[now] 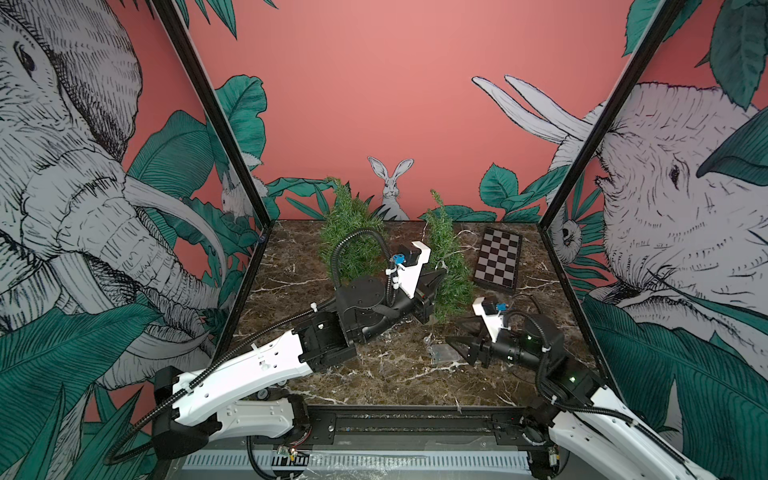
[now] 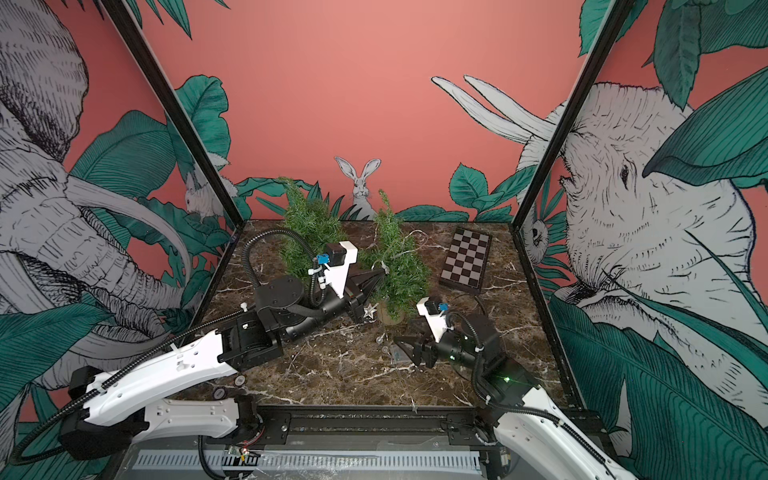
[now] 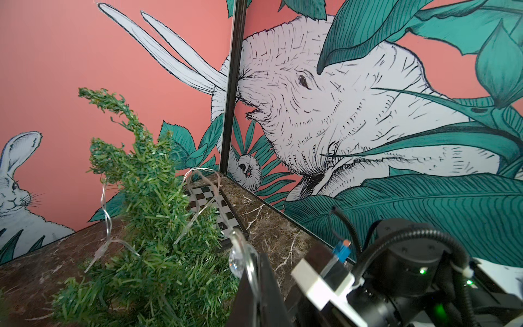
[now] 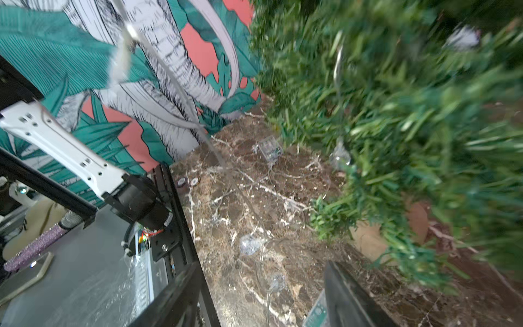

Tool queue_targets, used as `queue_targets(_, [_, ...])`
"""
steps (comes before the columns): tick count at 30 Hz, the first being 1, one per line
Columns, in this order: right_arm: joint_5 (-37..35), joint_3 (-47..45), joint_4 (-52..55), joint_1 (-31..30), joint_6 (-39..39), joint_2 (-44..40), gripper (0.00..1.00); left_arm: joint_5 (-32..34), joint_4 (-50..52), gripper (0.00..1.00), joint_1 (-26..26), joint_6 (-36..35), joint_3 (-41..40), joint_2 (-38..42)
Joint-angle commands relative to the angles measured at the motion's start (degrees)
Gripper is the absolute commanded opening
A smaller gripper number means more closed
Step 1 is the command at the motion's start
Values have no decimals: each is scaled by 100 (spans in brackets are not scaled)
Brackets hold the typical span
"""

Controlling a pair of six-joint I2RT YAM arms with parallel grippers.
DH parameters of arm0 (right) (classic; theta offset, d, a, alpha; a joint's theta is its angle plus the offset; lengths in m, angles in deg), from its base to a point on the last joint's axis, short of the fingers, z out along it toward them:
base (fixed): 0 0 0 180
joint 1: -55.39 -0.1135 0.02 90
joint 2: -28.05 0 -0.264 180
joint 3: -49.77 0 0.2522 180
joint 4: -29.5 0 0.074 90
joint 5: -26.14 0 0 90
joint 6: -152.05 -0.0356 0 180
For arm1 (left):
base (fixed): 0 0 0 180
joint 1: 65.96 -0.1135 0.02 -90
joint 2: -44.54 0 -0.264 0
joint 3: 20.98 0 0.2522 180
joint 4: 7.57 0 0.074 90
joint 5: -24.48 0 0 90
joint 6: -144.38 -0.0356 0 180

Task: Wrap string light around the christmas tree
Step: Wrap the Christmas tree at the center of the board.

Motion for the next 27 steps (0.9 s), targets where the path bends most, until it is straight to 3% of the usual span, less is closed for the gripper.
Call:
queue_targets(1, [-727, -148, -622, -355, 43, 252, 70, 58, 45, 0, 22, 91, 199, 8])
queue_targets(12, [-2088, -1004, -1145, -1502, -333, 358, 73, 115, 44, 0, 22, 144, 243, 17])
queue_targets(20, [-2835, -1395, -1434, -1915, -506, 827, 68, 109, 20, 0, 21, 187, 304, 1])
queue_targets(24, [-3192, -1500, -1437, -1980, -546, 919, 59, 133, 5, 0, 20, 197, 330, -14])
queue_targets(27, [-3426, -1450, -1347, -1994, -526, 848, 38, 197, 21, 0, 22, 183, 319, 10])
